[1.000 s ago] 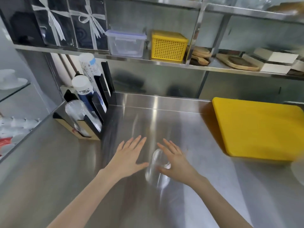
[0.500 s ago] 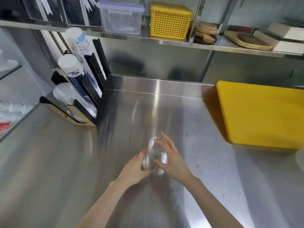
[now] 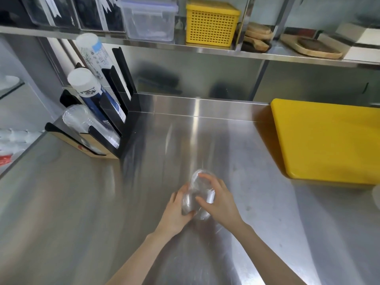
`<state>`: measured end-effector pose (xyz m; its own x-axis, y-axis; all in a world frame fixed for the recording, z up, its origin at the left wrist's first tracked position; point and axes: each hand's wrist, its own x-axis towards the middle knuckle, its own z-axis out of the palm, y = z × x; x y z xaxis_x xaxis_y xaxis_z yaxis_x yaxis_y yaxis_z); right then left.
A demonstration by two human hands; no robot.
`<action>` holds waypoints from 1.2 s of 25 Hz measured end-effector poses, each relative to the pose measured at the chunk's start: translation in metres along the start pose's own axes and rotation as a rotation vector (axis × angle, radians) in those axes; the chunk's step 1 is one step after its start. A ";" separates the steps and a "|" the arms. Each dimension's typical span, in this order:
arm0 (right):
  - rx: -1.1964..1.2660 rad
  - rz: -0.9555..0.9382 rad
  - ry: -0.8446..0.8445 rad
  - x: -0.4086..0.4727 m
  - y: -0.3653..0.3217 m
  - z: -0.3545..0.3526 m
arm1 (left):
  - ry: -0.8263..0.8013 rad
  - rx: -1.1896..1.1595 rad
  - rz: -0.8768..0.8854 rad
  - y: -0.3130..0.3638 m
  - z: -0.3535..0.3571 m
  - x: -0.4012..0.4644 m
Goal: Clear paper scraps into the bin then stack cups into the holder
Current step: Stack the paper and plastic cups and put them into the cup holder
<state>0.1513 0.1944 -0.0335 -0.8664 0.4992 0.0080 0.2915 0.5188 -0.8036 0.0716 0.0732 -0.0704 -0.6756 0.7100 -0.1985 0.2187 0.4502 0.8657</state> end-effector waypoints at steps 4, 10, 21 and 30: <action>-0.032 -0.010 -0.004 -0.003 -0.004 -0.009 | 0.008 -0.082 -0.001 0.001 -0.001 0.000; -0.093 -0.107 0.007 0.001 -0.034 -0.016 | 0.073 -0.123 0.071 0.006 -0.028 -0.006; -0.095 -0.346 0.008 0.032 -0.143 0.044 | 0.298 -0.119 0.264 -0.015 -0.151 -0.028; -0.082 -0.569 0.085 0.068 -0.240 0.085 | 0.490 0.016 0.433 -0.011 -0.265 -0.026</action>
<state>-0.0122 0.0446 0.1091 -0.8613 0.1779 0.4759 -0.1776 0.7721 -0.6101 -0.1000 -0.0934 0.0468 -0.7659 0.5012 0.4028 0.5512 0.1892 0.8126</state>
